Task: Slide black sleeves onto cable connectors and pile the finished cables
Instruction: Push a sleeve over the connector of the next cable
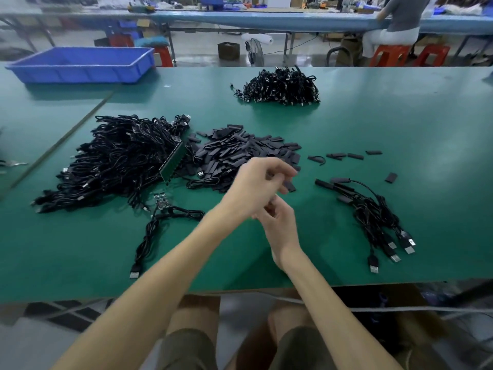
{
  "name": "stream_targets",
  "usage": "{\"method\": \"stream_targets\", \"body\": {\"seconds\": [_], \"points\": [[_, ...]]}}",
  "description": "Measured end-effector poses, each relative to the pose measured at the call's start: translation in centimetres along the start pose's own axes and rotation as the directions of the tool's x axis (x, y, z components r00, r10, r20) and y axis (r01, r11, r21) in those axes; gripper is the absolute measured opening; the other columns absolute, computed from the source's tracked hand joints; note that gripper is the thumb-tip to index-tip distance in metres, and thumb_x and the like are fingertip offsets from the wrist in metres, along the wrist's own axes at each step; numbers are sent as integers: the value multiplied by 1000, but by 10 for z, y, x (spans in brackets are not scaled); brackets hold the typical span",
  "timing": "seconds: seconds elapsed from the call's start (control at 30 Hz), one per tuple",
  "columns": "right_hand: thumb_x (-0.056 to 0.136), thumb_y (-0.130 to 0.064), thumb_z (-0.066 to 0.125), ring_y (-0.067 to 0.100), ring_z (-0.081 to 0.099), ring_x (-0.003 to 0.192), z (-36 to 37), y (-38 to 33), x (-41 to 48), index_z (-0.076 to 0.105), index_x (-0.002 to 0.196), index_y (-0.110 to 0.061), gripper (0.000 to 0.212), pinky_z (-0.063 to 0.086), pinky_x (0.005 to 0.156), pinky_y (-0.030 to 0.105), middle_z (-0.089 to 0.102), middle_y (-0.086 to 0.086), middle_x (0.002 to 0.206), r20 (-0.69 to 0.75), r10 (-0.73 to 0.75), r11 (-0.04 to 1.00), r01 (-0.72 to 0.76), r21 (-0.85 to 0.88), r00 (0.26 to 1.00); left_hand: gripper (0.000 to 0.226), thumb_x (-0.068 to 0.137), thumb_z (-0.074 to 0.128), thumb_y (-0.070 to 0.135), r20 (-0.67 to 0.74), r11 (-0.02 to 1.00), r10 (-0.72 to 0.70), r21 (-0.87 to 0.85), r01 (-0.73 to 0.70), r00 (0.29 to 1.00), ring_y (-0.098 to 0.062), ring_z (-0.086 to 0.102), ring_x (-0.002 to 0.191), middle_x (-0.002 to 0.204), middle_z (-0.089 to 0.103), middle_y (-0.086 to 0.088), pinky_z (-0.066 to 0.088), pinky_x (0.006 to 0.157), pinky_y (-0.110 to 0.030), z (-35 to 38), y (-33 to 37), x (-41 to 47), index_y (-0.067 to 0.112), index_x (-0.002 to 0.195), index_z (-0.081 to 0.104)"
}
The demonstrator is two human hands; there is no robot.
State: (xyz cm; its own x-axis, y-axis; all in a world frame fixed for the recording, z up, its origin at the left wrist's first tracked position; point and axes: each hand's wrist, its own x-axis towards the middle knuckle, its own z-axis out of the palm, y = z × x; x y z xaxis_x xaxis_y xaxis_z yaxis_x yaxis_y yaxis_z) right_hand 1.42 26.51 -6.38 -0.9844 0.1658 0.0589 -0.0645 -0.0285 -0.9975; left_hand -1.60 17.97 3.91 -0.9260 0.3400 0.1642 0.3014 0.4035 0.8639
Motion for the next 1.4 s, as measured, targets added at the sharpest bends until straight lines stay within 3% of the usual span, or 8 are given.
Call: {"method": "stream_targets", "body": {"seconds": [0.1,0.2,0.33,0.5,0.67,0.87,1.03,1.4], "points": [[99,-5,66,8,72,90,0,0,1,72,103,-20,17,55,77,21,78,-6,92,16,-15,1000,14,24,1000,27,97,56,6,-157,931,-70,345,121,985,-12,71,88,101,74,9,58,83,-32,-57,-31,-11,24,102,75],[99,-4,65,11,72,92,2,-3,0,72,103,-17,16,55,79,21,78,-3,93,12,-25,999,24,26,1000,24,98,50,6,-313,661,-175,666,347,934,-33,62,103,116,64,-8,53,87,-47,-103,-68,-23,15,110,69],[98,-4,65,11,72,92,3,-5,-1,72,103,-16,15,56,80,23,78,-2,93,7,-20,1000,19,23,1000,9,99,58,9,-409,495,-320,697,519,854,-36,50,92,95,53,-14,44,70,-47,-134,-99,-42,3,93,58],[98,-3,65,10,72,91,3,-6,-3,72,103,-15,15,55,79,21,78,-2,92,-5,-28,1000,28,14,1000,17,93,74,16,-343,644,-383,567,514,858,-34,61,98,101,69,-18,49,85,-41,-137,-113,-44,2,101,66],[98,-3,65,9,70,88,2,-6,-3,72,103,-15,15,56,80,23,78,-1,91,-8,-26,1000,27,17,1000,22,86,80,10,-311,802,-411,324,503,857,-20,65,87,95,69,-3,48,73,-26,-126,-113,-39,11,106,72],[96,-18,73,10,68,95,4,-7,-3,72,105,-24,11,57,88,30,75,-5,97,54,-65,994,69,-86,996,24,78,82,-3,-176,974,-208,49,219,962,-19,70,77,83,69,-5,60,76,-29,-94,-78,-33,14,94,76],[96,-17,73,5,71,91,9,-7,-3,73,101,-22,8,56,86,25,77,-10,94,141,-89,970,118,-212,986,24,76,86,5,-102,995,-95,32,99,990,-16,72,77,84,72,-3,61,78,-29,-63,-63,-29,14,95,76],[93,-21,75,0,64,71,7,-5,-2,71,84,-23,10,52,70,23,72,-13,75,58,-90,974,100,-204,994,7,85,80,15,-69,982,-160,92,166,985,-20,72,81,84,76,-1,58,86,-46,-59,-72,-31,19,88,74]]}}
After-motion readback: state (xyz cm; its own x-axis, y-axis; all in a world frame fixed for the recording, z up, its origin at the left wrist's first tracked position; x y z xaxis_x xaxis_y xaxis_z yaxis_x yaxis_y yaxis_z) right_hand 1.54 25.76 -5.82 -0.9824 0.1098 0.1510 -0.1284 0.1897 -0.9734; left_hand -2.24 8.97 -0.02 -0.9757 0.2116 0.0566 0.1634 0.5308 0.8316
